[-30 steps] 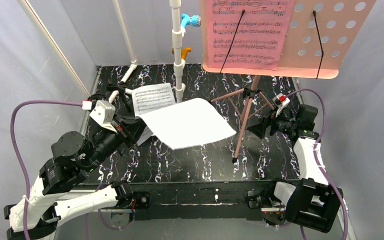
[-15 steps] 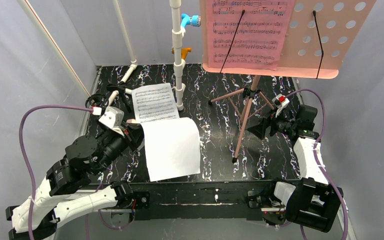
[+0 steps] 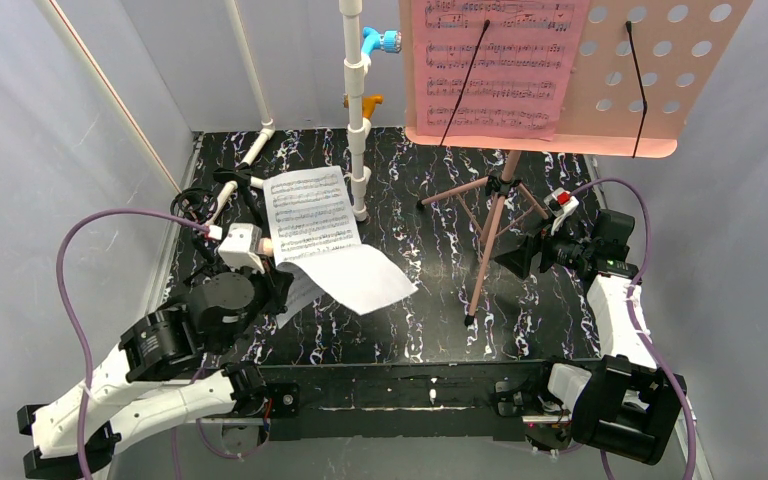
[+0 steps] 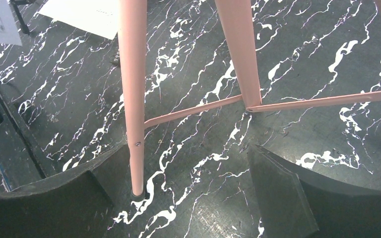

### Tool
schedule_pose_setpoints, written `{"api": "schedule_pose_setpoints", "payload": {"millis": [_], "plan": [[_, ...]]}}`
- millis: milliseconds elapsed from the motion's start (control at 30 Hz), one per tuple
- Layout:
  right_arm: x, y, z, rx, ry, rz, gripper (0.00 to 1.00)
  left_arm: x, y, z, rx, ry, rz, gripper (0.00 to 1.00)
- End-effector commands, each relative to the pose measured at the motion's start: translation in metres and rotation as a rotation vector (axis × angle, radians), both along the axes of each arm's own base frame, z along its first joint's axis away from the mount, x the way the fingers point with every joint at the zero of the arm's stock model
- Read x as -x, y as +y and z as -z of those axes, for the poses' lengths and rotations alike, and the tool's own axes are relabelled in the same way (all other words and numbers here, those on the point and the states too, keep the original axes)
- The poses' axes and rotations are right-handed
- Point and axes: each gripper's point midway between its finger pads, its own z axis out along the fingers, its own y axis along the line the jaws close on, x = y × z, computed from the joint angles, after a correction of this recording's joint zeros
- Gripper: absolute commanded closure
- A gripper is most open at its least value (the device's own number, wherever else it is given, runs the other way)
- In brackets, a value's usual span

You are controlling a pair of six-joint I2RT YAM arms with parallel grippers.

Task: Pack up the instrument practice props
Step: Place the sheet music at the center of the board.

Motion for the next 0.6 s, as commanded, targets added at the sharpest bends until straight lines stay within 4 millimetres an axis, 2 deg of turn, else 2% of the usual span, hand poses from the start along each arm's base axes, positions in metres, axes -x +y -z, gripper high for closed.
{"api": "schedule_pose_setpoints", "payload": {"millis": [0,267,400,567], "plan": [[-0.005,-0.003,-0.008,0.016,-0.034,0.002,0.02,-0.004,0.017,0.026,-0.013,0.102,-0.175,1.0],[-0.005,-0.005,-0.009,0.032,-0.042,0.011,0.02,-0.012,0.009,0.056,0.122,0.225,-0.223,1.0],[-0.005,-0.005,-0.008,0.033,-0.043,0.011,0.01,-0.016,0.013,0.052,0.196,0.226,-0.259,1.0],[-0.005,-0.005,-0.009,0.035,-0.044,0.011,0.02,-0.02,0.013,0.051,0.208,0.235,-0.279,1.0]]}}
